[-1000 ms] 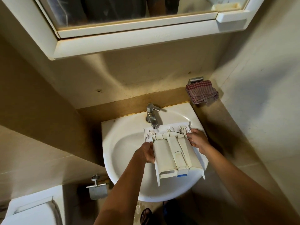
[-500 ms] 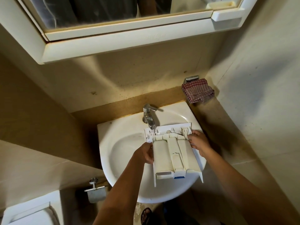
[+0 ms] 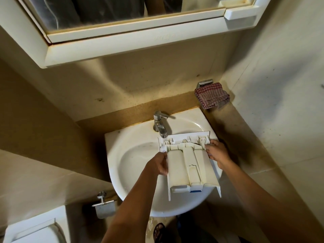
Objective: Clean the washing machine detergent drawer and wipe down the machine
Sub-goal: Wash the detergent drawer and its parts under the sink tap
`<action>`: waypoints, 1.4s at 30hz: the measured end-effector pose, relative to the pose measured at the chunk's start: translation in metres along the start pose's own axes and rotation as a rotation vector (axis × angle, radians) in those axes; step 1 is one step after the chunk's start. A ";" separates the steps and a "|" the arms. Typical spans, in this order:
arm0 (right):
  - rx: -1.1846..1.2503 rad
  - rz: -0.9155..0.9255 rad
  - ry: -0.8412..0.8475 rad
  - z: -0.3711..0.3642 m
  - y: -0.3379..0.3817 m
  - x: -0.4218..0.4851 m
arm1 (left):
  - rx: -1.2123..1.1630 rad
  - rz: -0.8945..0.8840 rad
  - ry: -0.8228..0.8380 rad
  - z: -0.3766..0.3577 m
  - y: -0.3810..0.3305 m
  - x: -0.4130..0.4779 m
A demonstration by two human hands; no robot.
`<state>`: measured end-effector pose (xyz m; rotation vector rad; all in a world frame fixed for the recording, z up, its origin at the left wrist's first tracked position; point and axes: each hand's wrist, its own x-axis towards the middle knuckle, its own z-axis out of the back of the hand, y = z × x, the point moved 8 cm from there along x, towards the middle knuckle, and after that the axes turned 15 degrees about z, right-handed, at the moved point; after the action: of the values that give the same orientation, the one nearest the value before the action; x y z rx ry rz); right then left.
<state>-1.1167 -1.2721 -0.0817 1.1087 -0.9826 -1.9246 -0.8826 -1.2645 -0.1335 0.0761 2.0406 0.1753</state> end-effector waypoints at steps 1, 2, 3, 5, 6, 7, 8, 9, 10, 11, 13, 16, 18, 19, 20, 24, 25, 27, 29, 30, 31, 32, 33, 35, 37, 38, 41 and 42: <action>0.001 -0.001 0.000 -0.002 0.001 -0.001 | 0.008 -0.002 0.010 0.000 0.000 -0.002; 0.003 -0.001 0.003 -0.004 0.002 -0.001 | 0.015 -0.010 0.009 0.000 -0.001 -0.004; 0.003 -0.005 0.007 -0.007 0.003 -0.002 | 0.026 -0.023 -0.002 0.002 -0.001 -0.005; 0.002 -0.003 0.008 -0.012 0.003 -0.002 | 0.012 -0.047 -0.024 0.008 0.000 -0.006; 0.000 0.004 0.006 -0.014 0.004 -0.003 | -0.012 -0.054 -0.011 0.009 0.000 -0.006; -0.007 0.013 -0.001 -0.014 0.004 -0.004 | -0.029 -0.055 0.012 0.009 0.002 -0.007; -0.008 0.021 -0.014 -0.014 0.004 -0.005 | -0.051 -0.058 0.034 0.008 0.004 -0.010; -0.013 0.024 -0.035 -0.012 0.005 -0.006 | -0.069 -0.062 0.039 0.009 0.004 -0.010; -0.026 0.029 -0.058 -0.010 0.004 -0.007 | -0.083 -0.064 0.017 0.013 0.003 -0.007; -0.040 0.028 -0.079 -0.007 0.003 -0.009 | -0.101 -0.066 -0.013 0.017 0.000 -0.002; -0.042 0.029 -0.105 -0.002 0.001 -0.012 | -0.087 -0.057 -0.015 0.026 -0.008 0.016; -0.042 0.059 -0.125 0.002 0.003 -0.014 | 0.131 -0.203 -0.051 0.031 -0.023 0.037; -0.066 0.084 -0.142 0.004 0.006 -0.018 | 0.182 -0.291 -0.244 0.031 -0.020 0.023; -0.071 0.089 -0.153 0.004 0.007 -0.019 | 0.150 -0.288 -0.210 0.026 -0.020 0.022; -0.071 0.099 -0.166 0.005 0.009 -0.021 | 0.164 -0.308 -0.195 0.022 -0.019 0.019; -0.058 0.126 -0.179 0.004 0.011 -0.023 | 0.303 -0.406 0.114 -0.017 -0.020 0.004; -0.046 0.128 -0.176 0.001 0.010 -0.023 | 0.330 -0.333 0.120 -0.020 -0.019 0.004; -0.056 0.107 -0.173 -0.003 0.008 -0.021 | 0.263 -0.305 0.129 -0.019 -0.020 0.025; -0.144 0.082 -0.160 -0.005 0.010 -0.021 | 0.435 -0.357 0.244 -0.021 -0.016 0.043; -0.222 0.072 -0.151 -0.006 0.014 -0.024 | 0.388 -0.542 0.394 -0.017 -0.032 0.033; -0.332 0.068 -0.154 -0.005 0.020 -0.029 | 0.337 -0.525 0.765 -0.022 -0.036 0.034; -0.477 0.098 -0.185 -0.003 0.030 -0.035 | 0.381 -0.597 0.877 -0.016 -0.048 0.045; -0.636 0.191 -0.231 -0.002 0.047 -0.041 | 0.419 -0.608 0.919 -0.016 -0.049 0.047; -0.860 0.508 -0.219 -0.019 0.077 -0.044 | 0.404 -0.694 0.719 -0.026 -0.042 0.021; -0.895 0.758 0.026 -0.054 0.092 -0.040 | 0.311 -0.442 0.151 -0.015 -0.043 0.023; -0.894 0.810 0.151 -0.070 0.095 -0.037 | 0.223 -0.387 -0.031 -0.001 -0.042 0.024; -0.870 0.823 0.285 -0.100 0.100 -0.023 | 0.215 -0.225 -0.081 -0.002 -0.030 0.009; -0.851 0.797 0.289 -0.106 0.101 -0.016 | 0.167 -0.209 -0.163 0.003 -0.029 0.006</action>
<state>-0.9960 -1.3342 -0.0254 0.3703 -0.2765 -1.2399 -0.8822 -1.2923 -0.1446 -0.0182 1.8825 -0.1287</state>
